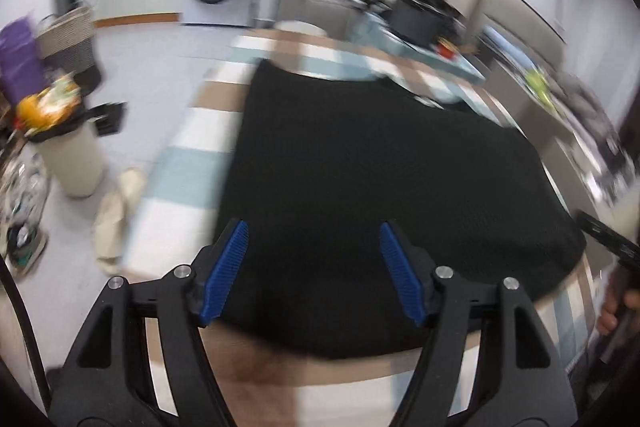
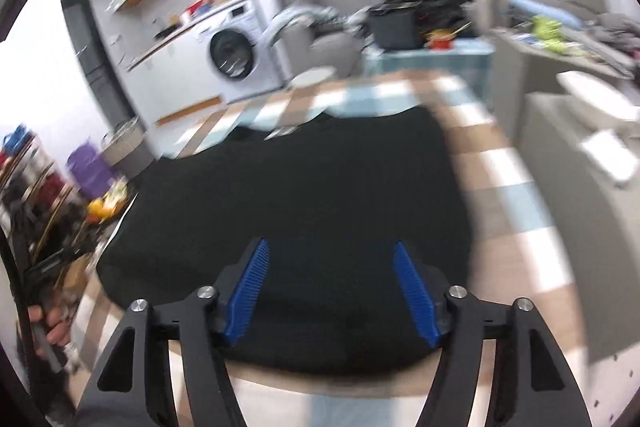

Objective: Fold small clothes

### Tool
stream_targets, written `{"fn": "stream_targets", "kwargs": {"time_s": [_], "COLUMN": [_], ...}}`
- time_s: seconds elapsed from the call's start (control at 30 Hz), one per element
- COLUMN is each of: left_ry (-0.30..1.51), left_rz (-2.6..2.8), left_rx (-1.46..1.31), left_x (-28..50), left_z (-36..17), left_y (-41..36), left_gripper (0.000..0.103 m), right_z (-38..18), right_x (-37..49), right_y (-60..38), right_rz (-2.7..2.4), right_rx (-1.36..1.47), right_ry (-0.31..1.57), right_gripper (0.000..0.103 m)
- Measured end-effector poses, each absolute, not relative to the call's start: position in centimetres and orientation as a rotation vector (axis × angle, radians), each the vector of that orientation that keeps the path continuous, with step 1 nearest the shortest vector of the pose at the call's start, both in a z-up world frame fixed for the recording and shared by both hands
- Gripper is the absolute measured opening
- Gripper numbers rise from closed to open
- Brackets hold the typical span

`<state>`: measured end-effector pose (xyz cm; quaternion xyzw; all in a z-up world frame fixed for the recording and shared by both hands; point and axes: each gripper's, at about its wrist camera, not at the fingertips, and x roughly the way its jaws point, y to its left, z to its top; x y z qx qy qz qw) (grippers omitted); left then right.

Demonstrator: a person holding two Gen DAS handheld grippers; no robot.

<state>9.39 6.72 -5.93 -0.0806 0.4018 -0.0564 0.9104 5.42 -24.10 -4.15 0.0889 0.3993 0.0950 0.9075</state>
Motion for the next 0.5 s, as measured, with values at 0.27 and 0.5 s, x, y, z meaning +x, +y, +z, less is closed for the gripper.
{"fn": "stream_targets", "kwargs": {"time_s": [0.27,0.5], "left_ry": [0.910,0.910], "left_rz": [-0.272,-0.243], "left_rx": [-0.003,0.021], "left_x": [12.7,12.9], "left_z": [-9.1,-10.3], "left_y": [-1.4,0.3], "left_gripper": [0.067,0.069], "right_z": [-7.2,-9.5], "right_x": [8.7,9.3], "right_y": [-17.0,-20.2], "right_rz": [0.344,0.277], "right_rx": [0.078,0.035], "right_ry": [0.899,0.960], "right_gripper": [0.067,0.067]}}
